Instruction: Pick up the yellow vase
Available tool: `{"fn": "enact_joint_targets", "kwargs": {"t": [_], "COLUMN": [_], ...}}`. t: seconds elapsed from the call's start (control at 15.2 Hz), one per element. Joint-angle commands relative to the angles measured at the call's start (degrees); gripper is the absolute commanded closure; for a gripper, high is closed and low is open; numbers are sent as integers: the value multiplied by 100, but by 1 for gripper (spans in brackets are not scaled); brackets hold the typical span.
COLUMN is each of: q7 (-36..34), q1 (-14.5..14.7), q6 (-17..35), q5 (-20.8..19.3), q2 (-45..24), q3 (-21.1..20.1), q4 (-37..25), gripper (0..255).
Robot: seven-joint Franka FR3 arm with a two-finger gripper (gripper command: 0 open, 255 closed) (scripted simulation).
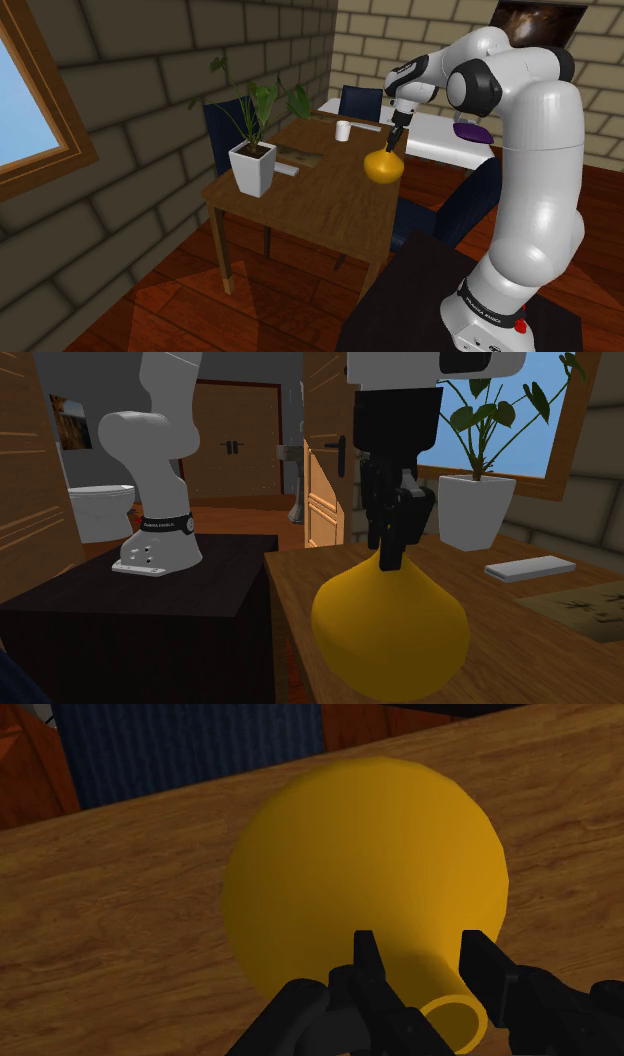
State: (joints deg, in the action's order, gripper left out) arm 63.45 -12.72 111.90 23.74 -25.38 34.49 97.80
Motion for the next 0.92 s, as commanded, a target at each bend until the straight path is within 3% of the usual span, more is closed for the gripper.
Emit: {"fn": "enact_joint_targets", "kwargs": {"t": [0.0,0.46,0.86], "q7": [1,-1,-128], "q1": [0,3,29], "q6": [2,4,-357], "q5": [2,1,-140], "q2": [-3,0,178], "q3": [-1,-1,66], "q4": [2,6,-221], "gripper": [255,255,255]}}
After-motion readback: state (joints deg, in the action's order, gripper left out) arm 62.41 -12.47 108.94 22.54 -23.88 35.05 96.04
